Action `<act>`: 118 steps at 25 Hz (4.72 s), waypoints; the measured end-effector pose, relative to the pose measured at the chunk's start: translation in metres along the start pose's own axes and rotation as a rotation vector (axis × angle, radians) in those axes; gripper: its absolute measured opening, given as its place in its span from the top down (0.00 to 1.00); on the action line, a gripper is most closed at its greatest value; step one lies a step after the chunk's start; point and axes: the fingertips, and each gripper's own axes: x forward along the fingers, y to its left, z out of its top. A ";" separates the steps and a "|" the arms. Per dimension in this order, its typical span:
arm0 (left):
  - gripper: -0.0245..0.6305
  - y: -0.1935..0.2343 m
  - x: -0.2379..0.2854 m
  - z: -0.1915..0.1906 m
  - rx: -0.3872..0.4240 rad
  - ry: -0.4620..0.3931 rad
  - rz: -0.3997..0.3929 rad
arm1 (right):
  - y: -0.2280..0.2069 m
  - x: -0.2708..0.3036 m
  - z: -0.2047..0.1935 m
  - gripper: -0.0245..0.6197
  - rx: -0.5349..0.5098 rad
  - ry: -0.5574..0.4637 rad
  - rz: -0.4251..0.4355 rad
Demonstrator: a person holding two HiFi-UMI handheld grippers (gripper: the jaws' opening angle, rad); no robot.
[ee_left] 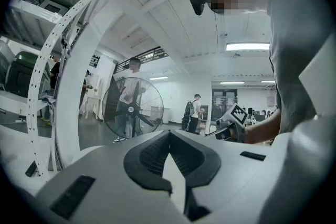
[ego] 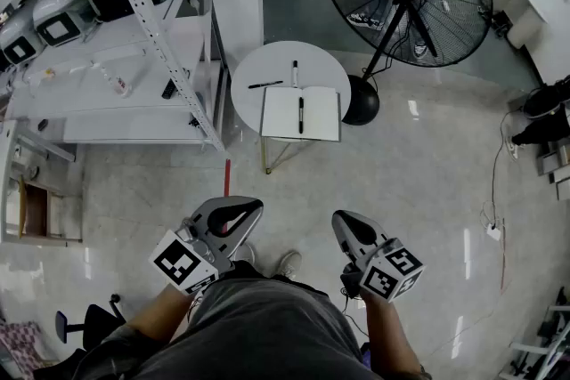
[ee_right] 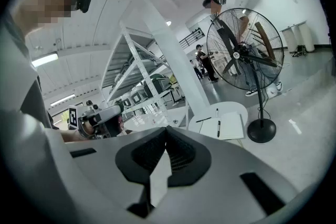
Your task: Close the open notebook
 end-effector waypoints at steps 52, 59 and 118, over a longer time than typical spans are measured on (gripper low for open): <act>0.94 0.135 0.143 -0.019 -0.076 0.044 -0.025 | -0.145 0.103 0.055 0.93 0.119 0.049 -0.067; 0.94 0.189 0.152 -0.020 -0.090 0.047 -0.052 | -0.152 0.154 0.067 0.93 0.126 0.071 -0.094; 0.94 0.296 0.315 -0.175 -0.284 0.422 0.017 | -0.411 0.292 -0.029 0.82 0.273 0.393 -0.231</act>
